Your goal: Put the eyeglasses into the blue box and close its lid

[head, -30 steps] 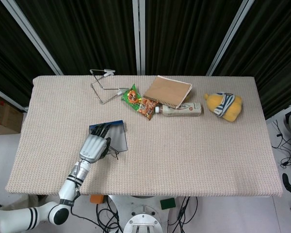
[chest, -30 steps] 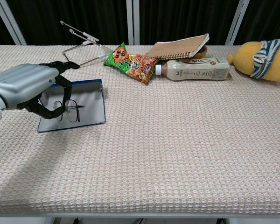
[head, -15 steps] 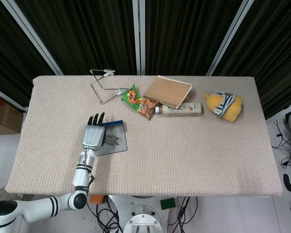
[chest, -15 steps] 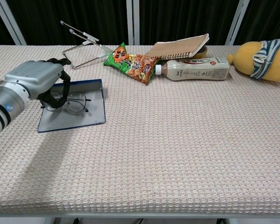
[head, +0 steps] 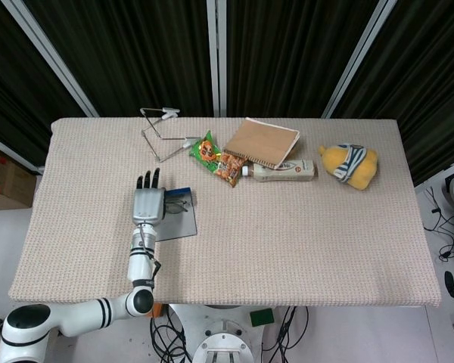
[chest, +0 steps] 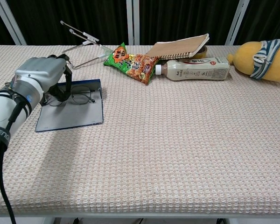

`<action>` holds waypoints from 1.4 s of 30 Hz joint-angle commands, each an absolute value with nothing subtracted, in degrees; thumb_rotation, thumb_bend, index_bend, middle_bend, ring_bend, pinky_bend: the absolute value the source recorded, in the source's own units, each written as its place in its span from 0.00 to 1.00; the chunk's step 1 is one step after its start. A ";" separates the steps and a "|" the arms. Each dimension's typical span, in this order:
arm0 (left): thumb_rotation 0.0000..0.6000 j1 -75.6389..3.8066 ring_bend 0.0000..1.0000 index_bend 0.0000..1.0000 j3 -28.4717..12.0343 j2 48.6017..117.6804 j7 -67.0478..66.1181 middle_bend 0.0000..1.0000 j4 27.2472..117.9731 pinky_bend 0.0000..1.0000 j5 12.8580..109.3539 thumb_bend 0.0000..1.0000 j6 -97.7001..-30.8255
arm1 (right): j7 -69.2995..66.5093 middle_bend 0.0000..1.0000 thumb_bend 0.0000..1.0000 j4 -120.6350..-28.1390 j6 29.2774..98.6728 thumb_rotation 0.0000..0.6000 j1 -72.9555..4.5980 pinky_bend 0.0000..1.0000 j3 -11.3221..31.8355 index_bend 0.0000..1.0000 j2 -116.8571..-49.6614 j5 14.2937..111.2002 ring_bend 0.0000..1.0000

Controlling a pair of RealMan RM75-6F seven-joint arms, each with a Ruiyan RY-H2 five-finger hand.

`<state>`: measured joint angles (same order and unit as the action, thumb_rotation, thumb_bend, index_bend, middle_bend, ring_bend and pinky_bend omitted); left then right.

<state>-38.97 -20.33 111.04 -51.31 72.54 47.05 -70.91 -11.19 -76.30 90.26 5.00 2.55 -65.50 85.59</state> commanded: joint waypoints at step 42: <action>1.00 -37.62 0.00 0.38 -13.38 106.82 -51.19 0.00 80.53 0.11 49.95 0.38 -73.49 | -11.02 0.00 0.46 -75.83 89.73 1.00 4.85 0.00 2.11 0.00 -66.12 85.97 0.00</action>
<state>-37.93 -14.17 107.69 -50.48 79.56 50.72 -74.55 -11.01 -75.83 89.73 4.85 2.11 -66.11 85.97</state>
